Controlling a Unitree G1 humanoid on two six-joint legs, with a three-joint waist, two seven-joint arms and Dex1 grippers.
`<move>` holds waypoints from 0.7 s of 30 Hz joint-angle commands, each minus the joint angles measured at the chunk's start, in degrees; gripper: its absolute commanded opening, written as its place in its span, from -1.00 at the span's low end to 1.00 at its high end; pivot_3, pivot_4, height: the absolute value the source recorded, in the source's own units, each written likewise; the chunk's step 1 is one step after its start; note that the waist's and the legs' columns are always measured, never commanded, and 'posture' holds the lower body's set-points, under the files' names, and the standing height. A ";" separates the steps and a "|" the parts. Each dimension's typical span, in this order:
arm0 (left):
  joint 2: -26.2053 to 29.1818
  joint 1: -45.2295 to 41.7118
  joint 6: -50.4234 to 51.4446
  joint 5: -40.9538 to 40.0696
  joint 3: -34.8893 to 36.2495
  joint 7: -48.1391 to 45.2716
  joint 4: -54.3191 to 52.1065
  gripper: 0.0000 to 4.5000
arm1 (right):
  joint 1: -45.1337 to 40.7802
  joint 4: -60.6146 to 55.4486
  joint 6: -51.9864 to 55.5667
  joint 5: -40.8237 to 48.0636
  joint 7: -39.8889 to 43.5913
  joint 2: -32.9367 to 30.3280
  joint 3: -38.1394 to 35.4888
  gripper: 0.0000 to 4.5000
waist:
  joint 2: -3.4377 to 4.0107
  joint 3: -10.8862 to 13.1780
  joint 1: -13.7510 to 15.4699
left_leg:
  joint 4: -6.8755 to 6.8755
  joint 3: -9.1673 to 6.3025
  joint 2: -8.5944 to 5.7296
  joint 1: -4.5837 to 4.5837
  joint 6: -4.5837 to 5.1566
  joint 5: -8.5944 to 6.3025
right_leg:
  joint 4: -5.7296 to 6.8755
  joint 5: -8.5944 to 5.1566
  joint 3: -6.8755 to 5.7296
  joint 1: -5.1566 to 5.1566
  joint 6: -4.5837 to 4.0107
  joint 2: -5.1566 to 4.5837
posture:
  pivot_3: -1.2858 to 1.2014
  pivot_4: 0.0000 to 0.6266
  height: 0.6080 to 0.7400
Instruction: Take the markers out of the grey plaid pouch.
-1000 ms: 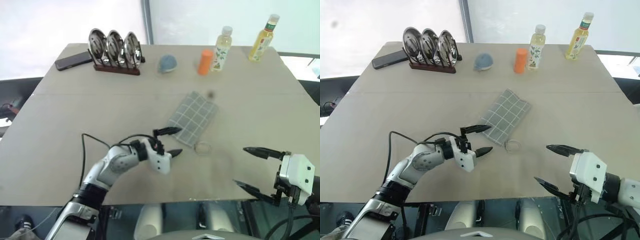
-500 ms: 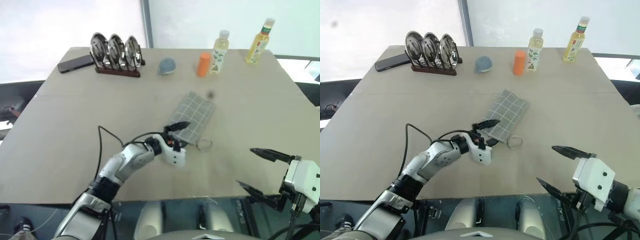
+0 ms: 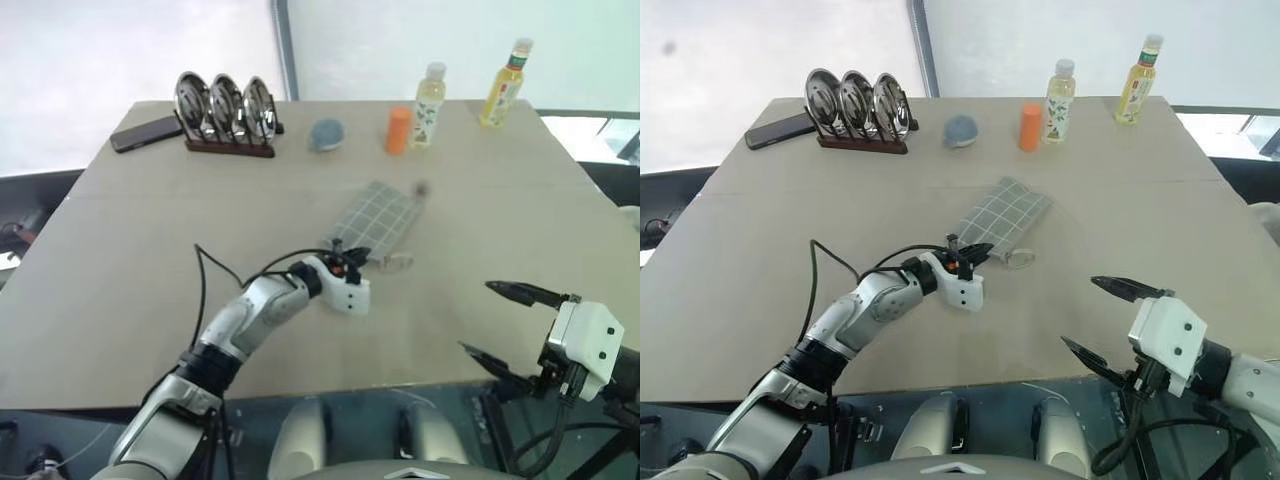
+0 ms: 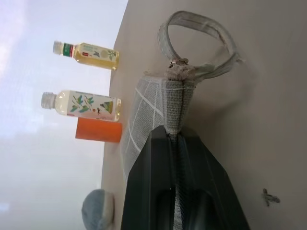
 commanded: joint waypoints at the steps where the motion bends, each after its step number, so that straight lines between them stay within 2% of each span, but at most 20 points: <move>1: 1.08 0.51 -0.25 -9.15 4.01 -2.63 -0.42 -0.96 | -2.43 -0.22 -0.20 -0.10 -1.70 0.05 0.86 1.00 | -0.03 0.03 -0.30 | 0.00 0.01 0.00 -0.02 0.00 0.00 | 0.00 0.00 0.01 -0.03 0.00 -0.02 | 0.03 -0.52 1.00; 2: 0.76 0.28 -2.23 -14.18 4.89 -3.92 -0.50 -0.96 | -3.58 -0.22 0.97 0.53 -2.52 0.07 1.24 1.00 | -0.07 0.07 -0.42 | 0.01 0.01 0.00 -0.06 0.01 0.00 | 0.00 0.00 0.01 -0.05 0.00 -0.02 | 0.03 -0.52 1.00; 3: -0.79 0.25 -3.81 -23.62 6.11 -7.55 -0.11 -0.96 | -5.15 -0.35 2.71 1.50 -3.74 0.07 1.71 1.00 | -0.12 0.11 -0.55 | 0.02 0.02 0.00 -0.07 0.01 0.01 | 0.00 0.01 0.01 -0.06 -0.01 -0.02 | 0.03 -0.52 1.00; 6: -3.66 -0.36 -1.08 -40.73 9.78 -15.59 0.04 -0.96 | -10.45 -1.46 11.12 0.32 -10.15 -1.17 3.61 1.00 | -0.27 0.20 -0.63 | 0.07 0.05 -0.02 -0.16 0.04 0.03 | 0.02 0.11 0.06 -0.12 -0.15 -0.08 | 0.03 -0.52 1.00; 8: -4.36 -1.16 6.35 -54.04 12.10 -24.87 -2.18 -0.96 | -17.06 -1.96 19.95 6.13 -14.76 -0.78 5.53 1.00 | -0.41 0.27 -0.64 | 0.08 0.12 -0.16 -0.20 0.30 0.13 | 0.05 0.18 0.14 -0.11 -0.25 -0.08 | 0.03 -0.52 1.00; 10: -4.29 -1.17 11.46 -62.97 13.44 -31.95 -3.63 -0.96 | -23.56 -1.76 27.29 15.24 -19.16 1.47 6.59 1.00 | -0.47 0.34 -0.74 | 0.01 0.09 -0.11 -0.33 0.30 -0.01 | 0.06 0.26 0.15 -0.20 -0.42 0.07 | 0.03 -0.52 1.00; 13: -4.20 0.39 15.13 -67.48 14.57 -37.06 -3.87 -0.96 | -30.52 -1.12 35.11 23.41 -26.36 5.24 8.59 1.00 | -0.52 0.37 -0.64 | -0.16 -0.05 -0.06 -0.34 0.37 -0.13 | 0.07 0.15 0.13 -0.22 -0.32 0.29 | 0.03 -0.52 1.00; 16: -4.24 1.62 17.73 -69.98 15.22 -40.22 -5.06 -0.96 | -33.20 -0.20 40.70 30.51 -32.23 7.17 9.09 1.00 | -0.54 0.39 -0.38 | -0.21 -0.10 -0.09 -0.39 0.39 -0.23 | 0.06 0.05 0.05 -0.20 -0.17 0.28 | 0.03 -0.52 1.00; 18: -4.30 2.84 20.69 -72.95 15.64 -42.11 -7.14 -0.96 | -34.99 1.43 42.60 36.62 -35.53 8.99 9.76 1.00 | -0.59 0.43 -0.68 | -0.12 -0.09 -0.11 -0.49 0.42 -0.28 | -0.02 0.05 0.03 -0.20 -0.15 0.23 | 0.03 -0.52 1.00; 21: -4.34 4.09 21.57 -72.71 15.72 -43.14 -8.32 -0.96 | -40.20 6.62 44.41 43.64 -42.31 12.67 10.78 1.00 | -0.60 0.47 -0.88 | 0.03 -0.03 -0.10 -0.51 0.44 -0.30 | -0.04 -0.06 0.08 -0.20 -0.35 0.20 | 0.03 -0.52 1.00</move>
